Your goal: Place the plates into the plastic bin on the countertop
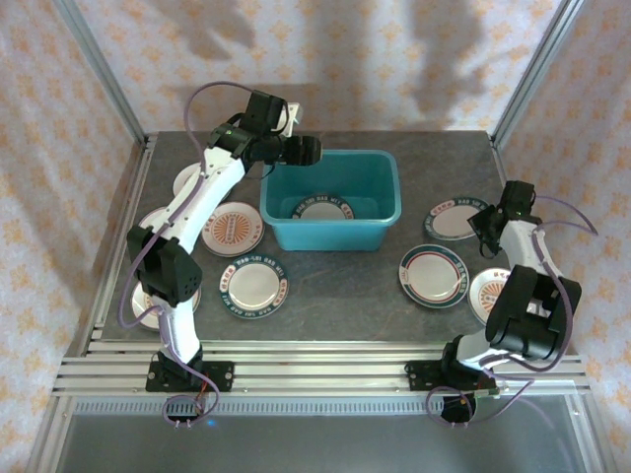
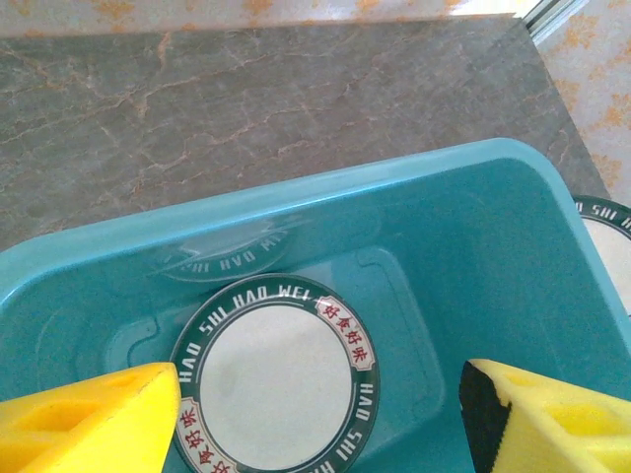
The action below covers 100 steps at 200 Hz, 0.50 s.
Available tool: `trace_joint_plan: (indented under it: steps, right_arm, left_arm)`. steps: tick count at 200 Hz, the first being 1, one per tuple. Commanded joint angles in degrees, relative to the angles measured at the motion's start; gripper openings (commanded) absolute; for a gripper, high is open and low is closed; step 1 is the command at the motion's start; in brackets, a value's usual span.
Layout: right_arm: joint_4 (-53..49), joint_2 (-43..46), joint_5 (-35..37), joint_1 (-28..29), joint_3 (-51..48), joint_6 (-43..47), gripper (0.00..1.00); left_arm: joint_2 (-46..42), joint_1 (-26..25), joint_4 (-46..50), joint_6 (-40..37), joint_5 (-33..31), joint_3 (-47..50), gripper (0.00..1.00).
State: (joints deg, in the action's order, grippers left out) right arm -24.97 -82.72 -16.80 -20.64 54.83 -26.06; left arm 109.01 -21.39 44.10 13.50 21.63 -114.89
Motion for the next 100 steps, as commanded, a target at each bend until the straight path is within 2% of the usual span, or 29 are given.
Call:
trace_joint_plan:
  steps: [1, 33, 100]
  right_arm:
    - [1.2, 3.7, -0.3, 0.3, -0.7, -2.3, 0.00]
    - [-0.6, 5.5, -0.2, 0.3, 0.4, -1.7, 0.00]
    - [0.2, 7.5, -4.6, 0.3, -0.1, -1.6, 0.00]
  left_arm:
    - [-2.8, -0.3, -2.1, 0.4, -1.0, 0.1, 0.77]
    - [-3.0, -0.3, -2.2, 0.4, -0.6, 0.4, 0.77]
    - [-3.1, -0.4, -2.3, 0.6, 1.0, 0.4, 0.77]
